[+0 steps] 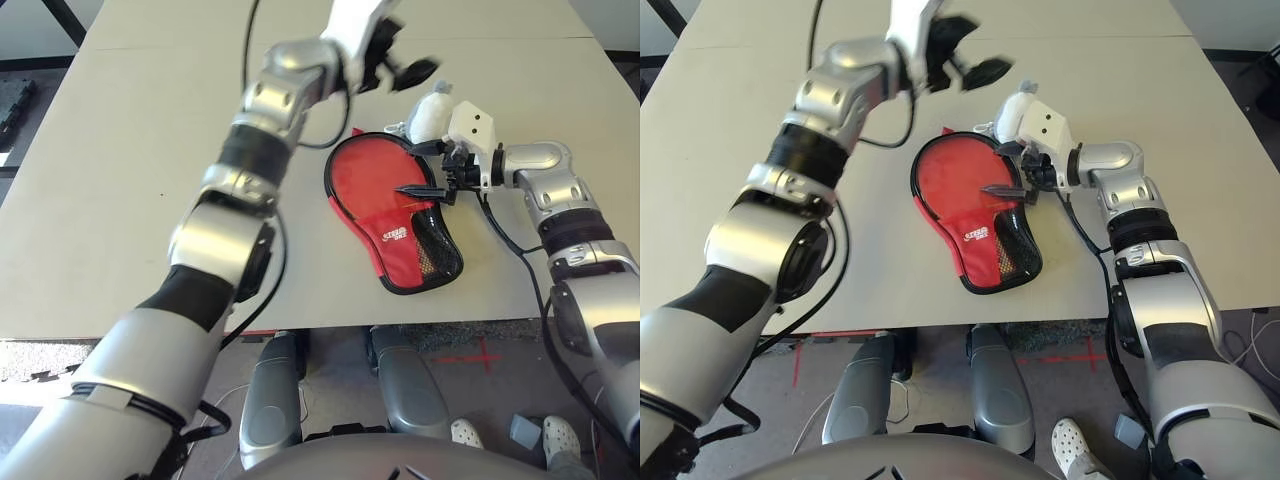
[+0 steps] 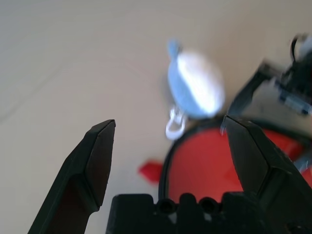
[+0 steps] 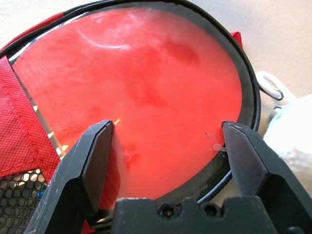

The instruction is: Store the ping-pong paddle in its case and zip it.

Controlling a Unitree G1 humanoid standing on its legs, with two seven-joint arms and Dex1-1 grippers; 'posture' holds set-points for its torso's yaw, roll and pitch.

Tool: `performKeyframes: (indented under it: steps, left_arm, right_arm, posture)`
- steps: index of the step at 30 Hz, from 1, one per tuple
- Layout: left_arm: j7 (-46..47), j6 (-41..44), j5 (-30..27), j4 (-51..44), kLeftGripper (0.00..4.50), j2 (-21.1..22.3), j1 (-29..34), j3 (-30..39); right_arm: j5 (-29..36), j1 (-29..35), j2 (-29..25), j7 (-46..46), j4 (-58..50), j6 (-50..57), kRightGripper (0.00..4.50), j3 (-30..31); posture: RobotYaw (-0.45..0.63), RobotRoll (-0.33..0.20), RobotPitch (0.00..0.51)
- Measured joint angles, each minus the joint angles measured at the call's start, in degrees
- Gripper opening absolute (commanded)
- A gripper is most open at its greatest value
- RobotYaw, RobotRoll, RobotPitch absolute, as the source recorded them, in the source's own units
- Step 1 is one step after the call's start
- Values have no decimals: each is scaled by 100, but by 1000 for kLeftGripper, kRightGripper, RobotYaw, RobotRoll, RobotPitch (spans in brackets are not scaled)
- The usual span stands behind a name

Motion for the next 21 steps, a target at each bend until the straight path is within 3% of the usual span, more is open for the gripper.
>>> performKeyframes:
  steps: [3, 8, 13, 21]
  left_arm:
    - [-59, 679, -165, -931, 4454, 158, 505, -23]
    - [-17, 1030, -245, -1549, 4454, 97, 805, -192]
    - [117, 1129, -282, -1690, 4454, -195, 1118, -465]
    - [399, 798, -76, -1253, 4454, -250, 1520, -871]
  right_arm:
    - [-2, 18, -72, 16, 57, 1, 4500, 0]
    - [-33, -6, -38, -58, 189, 2, 4500, 5]
    - [-44, -58, -28, 14, 227, -3, 4500, 23]
    - [-24, -71, -63, 73, 153, 99, 4500, 4]
  posture:
    - [-12, 0, 282]
    - [-15, 0, 279]
    - [-28, 0, 274]
    - [-51, 0, 270]
